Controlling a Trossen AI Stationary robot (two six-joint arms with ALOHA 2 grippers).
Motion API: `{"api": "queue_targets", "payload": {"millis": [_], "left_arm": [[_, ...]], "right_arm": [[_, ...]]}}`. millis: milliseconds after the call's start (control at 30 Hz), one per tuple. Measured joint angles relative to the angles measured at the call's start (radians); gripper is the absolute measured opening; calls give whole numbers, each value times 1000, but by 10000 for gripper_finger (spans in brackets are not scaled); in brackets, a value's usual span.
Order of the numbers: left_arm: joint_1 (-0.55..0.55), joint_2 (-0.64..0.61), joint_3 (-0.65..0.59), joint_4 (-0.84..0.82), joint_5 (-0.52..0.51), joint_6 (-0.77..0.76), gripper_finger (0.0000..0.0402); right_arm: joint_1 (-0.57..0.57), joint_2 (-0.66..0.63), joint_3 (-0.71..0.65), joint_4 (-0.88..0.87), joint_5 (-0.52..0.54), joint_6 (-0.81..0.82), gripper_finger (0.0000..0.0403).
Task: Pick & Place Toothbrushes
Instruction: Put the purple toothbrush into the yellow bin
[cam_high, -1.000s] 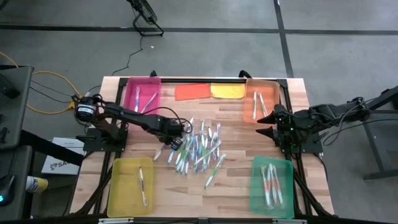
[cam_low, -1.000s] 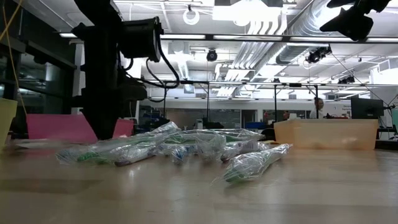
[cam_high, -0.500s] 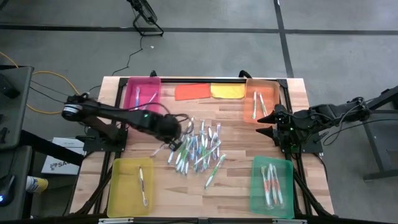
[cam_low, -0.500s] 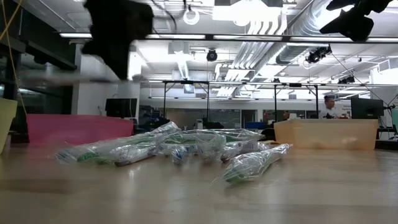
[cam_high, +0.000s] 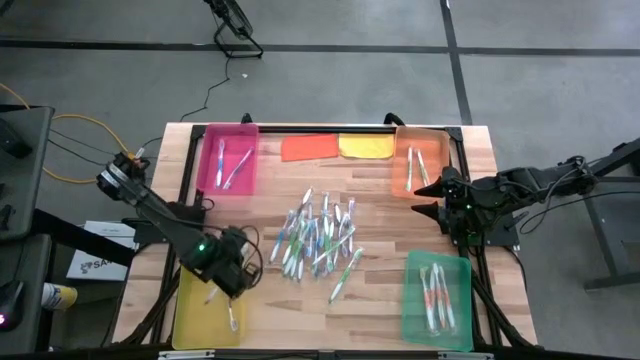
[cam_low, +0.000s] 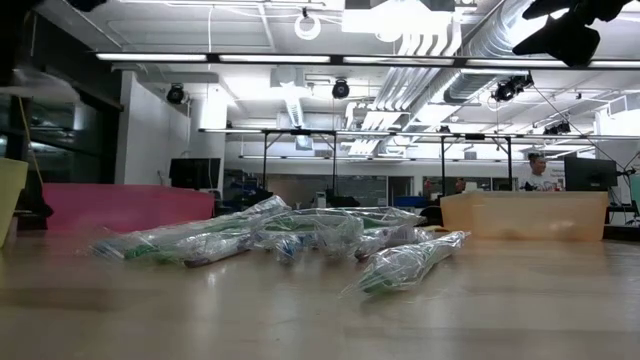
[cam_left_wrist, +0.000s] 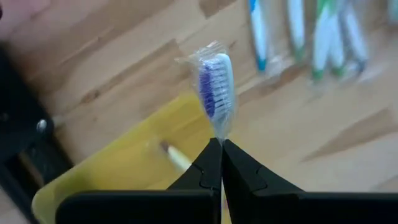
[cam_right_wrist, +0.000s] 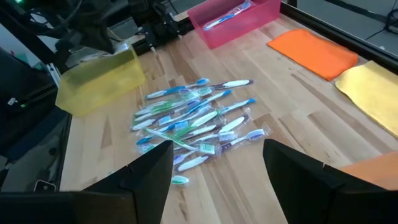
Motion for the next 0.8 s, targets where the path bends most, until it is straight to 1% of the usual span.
{"api": "queue_targets", "payload": {"millis": [100,167,367,567,633,700,800], "left_arm": [[-28,44,-1,-3,53,0,0],[-53,64,-1,-10,68,26,0],[-147,112,-1,-13,77,190,0],[-222,112,-1,-4,77,372,0],[-239,112,-1,-6,77,462,0],[-247,112,-1,9,76,598,0],[-246,112,-1,67,53,893,0]], "right_arm": [[0,0,0,0,0,-3,243],[0,0,0,0,0,-3,243],[0,0,0,-3,-3,-3,243],[0,0,0,-3,-4,-1,243],[0,0,0,-3,-4,-2,243],[0,0,0,-4,-4,-3,243],[0,0,0,-18,-4,-3,243]]}}
